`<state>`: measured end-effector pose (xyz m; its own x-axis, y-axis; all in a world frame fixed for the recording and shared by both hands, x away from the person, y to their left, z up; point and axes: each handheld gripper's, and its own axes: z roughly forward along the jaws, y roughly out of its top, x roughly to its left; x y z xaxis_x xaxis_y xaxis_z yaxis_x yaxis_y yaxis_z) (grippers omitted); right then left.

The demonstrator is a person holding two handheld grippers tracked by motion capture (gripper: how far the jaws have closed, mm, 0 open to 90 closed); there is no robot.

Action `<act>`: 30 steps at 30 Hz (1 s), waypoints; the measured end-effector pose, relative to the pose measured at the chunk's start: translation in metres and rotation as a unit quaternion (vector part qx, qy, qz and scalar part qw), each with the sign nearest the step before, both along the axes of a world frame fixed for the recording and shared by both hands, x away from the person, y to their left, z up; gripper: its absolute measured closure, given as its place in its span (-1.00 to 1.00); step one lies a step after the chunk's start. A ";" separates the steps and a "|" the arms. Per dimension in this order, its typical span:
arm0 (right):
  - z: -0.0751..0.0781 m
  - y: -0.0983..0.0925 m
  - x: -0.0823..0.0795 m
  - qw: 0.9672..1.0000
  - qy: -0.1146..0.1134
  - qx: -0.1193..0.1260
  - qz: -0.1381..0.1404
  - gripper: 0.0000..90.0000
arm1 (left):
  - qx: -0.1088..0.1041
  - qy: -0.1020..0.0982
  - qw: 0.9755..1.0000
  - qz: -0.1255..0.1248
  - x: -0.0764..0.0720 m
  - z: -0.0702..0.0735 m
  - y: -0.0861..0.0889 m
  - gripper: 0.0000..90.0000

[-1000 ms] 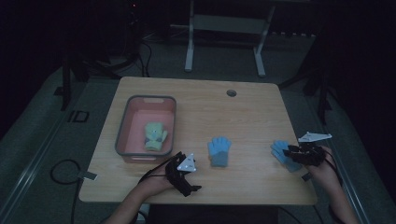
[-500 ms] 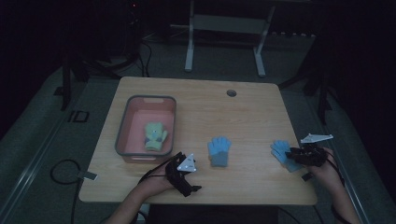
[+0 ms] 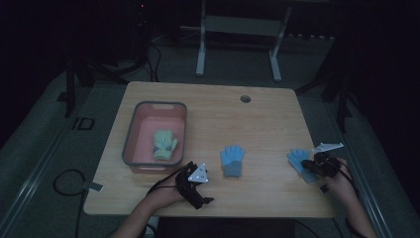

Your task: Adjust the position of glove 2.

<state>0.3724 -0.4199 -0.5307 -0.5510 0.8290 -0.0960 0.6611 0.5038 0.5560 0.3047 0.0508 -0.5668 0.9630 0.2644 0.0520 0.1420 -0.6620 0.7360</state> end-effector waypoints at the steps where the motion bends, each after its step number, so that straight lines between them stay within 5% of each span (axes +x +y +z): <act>1: 0.001 0.001 0.000 1.000 0.001 0.000 -0.006 0.90 | -0.001 0.000 1.000 0.001 0.000 0.000 0.000 -0.96; 10: 0.049 0.036 -0.014 0.997 -0.047 0.027 -0.049 0.92 | -0.007 -0.003 1.000 0.002 0.000 0.002 0.001 -0.96; 14: 0.063 0.057 -0.019 0.995 -0.055 0.061 -0.058 0.92 | -0.007 -0.003 1.000 0.003 0.000 0.002 0.001 -0.96; 19: 0.065 0.079 -0.022 0.993 -0.062 0.059 -0.076 0.92 | -0.008 -0.003 1.000 0.003 0.000 0.003 0.001 -0.96; 21: 0.065 0.092 -0.021 0.991 -0.059 0.079 -0.092 0.92 | -0.008 -0.003 1.000 0.004 0.000 0.002 0.001 -0.96; 30: 0.063 0.126 -0.022 0.987 -0.065 0.098 -0.108 0.92 | -0.008 -0.004 1.000 0.005 0.000 0.002 0.001 -0.96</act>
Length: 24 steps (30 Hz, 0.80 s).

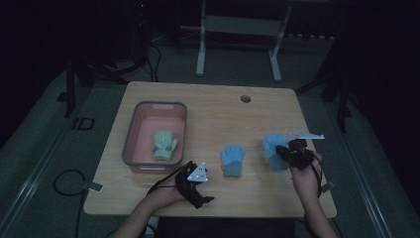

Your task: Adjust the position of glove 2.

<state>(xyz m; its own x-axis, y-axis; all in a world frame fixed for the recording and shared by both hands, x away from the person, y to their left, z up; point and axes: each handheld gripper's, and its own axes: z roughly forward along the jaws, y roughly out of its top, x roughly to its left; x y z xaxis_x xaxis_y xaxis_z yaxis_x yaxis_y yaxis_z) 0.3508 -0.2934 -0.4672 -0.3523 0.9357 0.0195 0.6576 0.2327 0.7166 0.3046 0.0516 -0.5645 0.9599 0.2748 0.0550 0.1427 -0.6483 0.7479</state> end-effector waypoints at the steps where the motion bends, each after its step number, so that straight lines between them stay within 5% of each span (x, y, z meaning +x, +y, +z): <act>1: -0.002 0.004 0.000 1.000 0.000 0.001 0.000 0.92 | 0.000 0.000 1.000 0.000 0.000 0.000 0.000 -0.96; 9: -0.033 0.026 0.002 1.000 0.022 -0.003 -0.005 0.92 | -0.001 0.002 1.000 0.001 0.000 0.000 0.000 -0.96; 24: -0.074 0.023 0.017 0.998 0.062 -0.009 -0.031 0.81 | 0.001 0.002 1.000 0.000 0.000 -0.001 0.000 -0.96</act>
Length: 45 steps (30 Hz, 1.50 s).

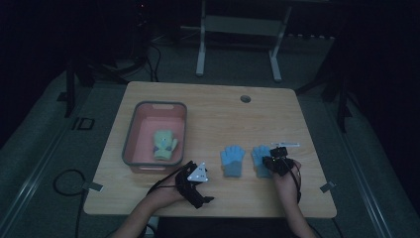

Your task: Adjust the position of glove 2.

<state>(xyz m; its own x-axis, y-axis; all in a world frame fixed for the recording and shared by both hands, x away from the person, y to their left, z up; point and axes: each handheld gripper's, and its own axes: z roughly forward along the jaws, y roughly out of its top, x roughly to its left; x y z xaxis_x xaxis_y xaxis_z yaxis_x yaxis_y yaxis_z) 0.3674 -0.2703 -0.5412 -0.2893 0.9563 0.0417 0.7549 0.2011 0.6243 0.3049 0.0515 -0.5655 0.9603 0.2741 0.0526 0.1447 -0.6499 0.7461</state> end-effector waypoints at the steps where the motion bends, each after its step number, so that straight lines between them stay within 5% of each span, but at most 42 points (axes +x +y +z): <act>1: 0.000 0.000 0.000 1.000 -0.002 -0.001 0.000 0.80 | -0.001 0.001 1.000 0.001 0.000 0.000 0.000 -0.96; 12: 0.023 -0.012 0.000 0.999 -0.025 -0.018 0.036 0.54 | 0.005 -0.001 1.000 -0.001 0.000 0.000 0.000 -0.96; 15: 0.029 -0.024 0.004 0.998 -0.027 -0.006 0.056 0.46 | 0.007 -0.003 1.000 -0.002 0.000 0.000 0.000 -0.96; 21: 0.034 -0.040 0.007 0.985 -0.039 0.026 0.166 0.37 | 0.007 -0.001 1.000 -0.001 0.000 -0.001 0.000 -0.96; 24: 0.034 -0.042 0.007 0.981 -0.040 0.020 0.188 0.39 | 0.007 -0.001 1.000 -0.001 0.000 -0.001 0.000 -0.96; 30: 0.028 -0.039 0.002 0.964 -0.043 0.006 0.261 0.38 | 0.007 0.000 1.000 -0.001 0.000 -0.001 0.000 -0.96; 33: 0.023 -0.035 0.003 0.960 -0.038 -0.009 0.279 0.39 | 0.010 -0.002 1.000 -0.003 0.000 -0.001 -0.001 -0.96; 40: 0.011 -0.031 0.006 0.956 -0.027 -0.037 0.288 0.40 | 0.009 0.000 1.000 -0.002 0.000 -0.001 -0.001 -0.96; 45: 0.002 -0.033 0.009 0.958 -0.021 -0.038 0.284 0.51 | 0.007 0.001 1.000 -0.002 0.000 -0.001 0.000 -0.96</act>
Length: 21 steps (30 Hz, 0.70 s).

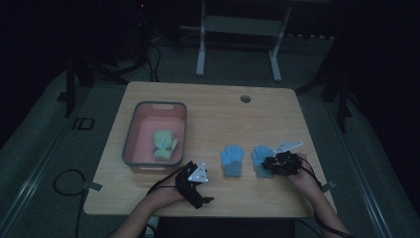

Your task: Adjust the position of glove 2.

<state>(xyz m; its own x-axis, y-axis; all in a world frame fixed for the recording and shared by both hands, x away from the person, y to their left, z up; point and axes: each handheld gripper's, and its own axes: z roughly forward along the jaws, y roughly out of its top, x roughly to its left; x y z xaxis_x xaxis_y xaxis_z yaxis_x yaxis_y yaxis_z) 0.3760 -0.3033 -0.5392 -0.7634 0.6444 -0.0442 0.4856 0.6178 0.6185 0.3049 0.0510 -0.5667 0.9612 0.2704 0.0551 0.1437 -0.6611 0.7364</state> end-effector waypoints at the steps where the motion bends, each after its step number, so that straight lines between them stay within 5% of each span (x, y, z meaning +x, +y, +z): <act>1: -0.001 0.000 0.000 1.000 -0.001 0.000 -0.001 0.55 | 0.001 -0.001 1.000 0.000 0.000 0.000 0.000 -0.96; 6: -0.003 0.002 0.000 1.000 0.010 0.008 -0.026 0.83 | 0.001 0.000 1.000 -0.001 0.000 0.000 0.000 -0.96; 12: 0.002 0.007 -0.002 0.999 0.011 0.003 -0.053 0.93 | 0.000 0.000 1.000 -0.001 0.000 0.000 0.000 -0.96; 21: 0.048 0.013 -0.009 0.997 -0.021 0.044 -0.065 0.93 | 0.001 -0.001 1.000 -0.001 0.000 0.000 0.000 -0.96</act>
